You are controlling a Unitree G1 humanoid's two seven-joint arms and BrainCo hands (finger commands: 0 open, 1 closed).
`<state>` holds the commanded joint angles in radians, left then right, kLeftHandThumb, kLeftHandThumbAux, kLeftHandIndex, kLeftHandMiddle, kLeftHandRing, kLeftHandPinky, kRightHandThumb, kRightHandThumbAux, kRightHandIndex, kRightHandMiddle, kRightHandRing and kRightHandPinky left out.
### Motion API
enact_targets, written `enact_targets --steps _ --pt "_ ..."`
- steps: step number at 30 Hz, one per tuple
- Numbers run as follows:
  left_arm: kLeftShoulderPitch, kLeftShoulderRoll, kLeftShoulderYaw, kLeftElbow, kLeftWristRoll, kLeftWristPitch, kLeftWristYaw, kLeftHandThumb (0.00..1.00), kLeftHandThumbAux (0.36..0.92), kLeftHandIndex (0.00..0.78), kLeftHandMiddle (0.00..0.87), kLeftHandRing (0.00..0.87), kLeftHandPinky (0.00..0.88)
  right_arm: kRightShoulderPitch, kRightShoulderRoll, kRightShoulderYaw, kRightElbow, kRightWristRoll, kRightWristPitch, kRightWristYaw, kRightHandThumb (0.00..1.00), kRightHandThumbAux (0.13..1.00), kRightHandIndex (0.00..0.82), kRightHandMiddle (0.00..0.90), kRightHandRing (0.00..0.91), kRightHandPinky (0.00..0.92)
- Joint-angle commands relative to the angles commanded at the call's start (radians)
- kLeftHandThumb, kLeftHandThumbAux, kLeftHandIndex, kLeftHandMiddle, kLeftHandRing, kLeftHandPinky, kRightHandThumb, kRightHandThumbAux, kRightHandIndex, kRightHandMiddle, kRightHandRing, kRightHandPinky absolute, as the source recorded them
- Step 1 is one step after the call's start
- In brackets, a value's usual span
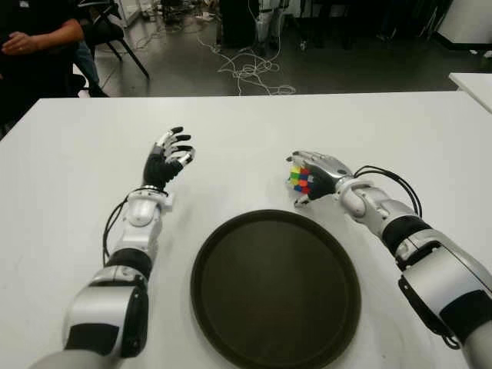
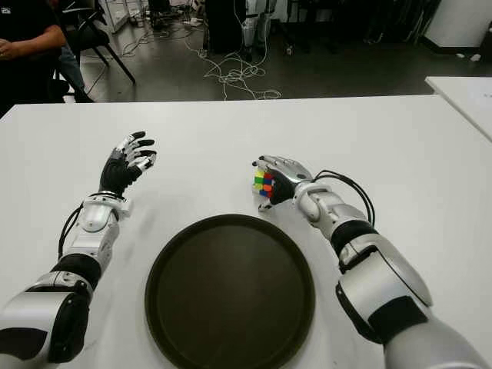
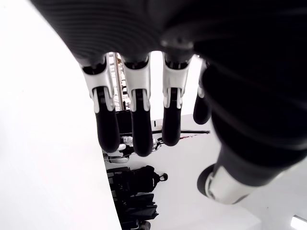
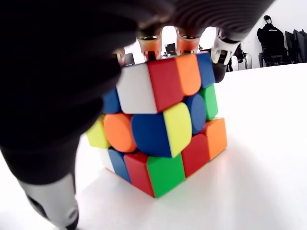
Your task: Pick up the Rubik's Cube and put it in the plate
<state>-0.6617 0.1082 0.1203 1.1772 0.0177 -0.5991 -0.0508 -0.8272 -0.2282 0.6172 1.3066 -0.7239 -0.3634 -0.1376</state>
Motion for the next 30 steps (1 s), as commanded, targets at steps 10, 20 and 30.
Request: enact_targets --steps 10,20,30 --pt "0.002 0.000 -0.004 -0.001 0.006 0.001 0.012 0.081 0.781 0.184 0.258 0.280 0.336 0.000 -0.001 0.004 0.000 -0.004 -0.001 -0.003 0.000 0.802 0.084 0.062 0.055 0.051" --pt "0.003 0.001 -0.004 -0.001 0.002 -0.006 0.003 0.073 0.774 0.178 0.251 0.276 0.338 0.001 -0.001 0.005 0.003 -0.001 0.007 -0.011 0.000 0.785 0.098 0.086 0.099 0.116" --pt "0.004 0.001 -0.001 -0.001 -0.005 -0.009 -0.006 0.075 0.762 0.177 0.256 0.281 0.344 0.002 -0.002 0.002 0.005 0.002 0.009 -0.017 0.000 0.796 0.123 0.135 0.160 0.184"
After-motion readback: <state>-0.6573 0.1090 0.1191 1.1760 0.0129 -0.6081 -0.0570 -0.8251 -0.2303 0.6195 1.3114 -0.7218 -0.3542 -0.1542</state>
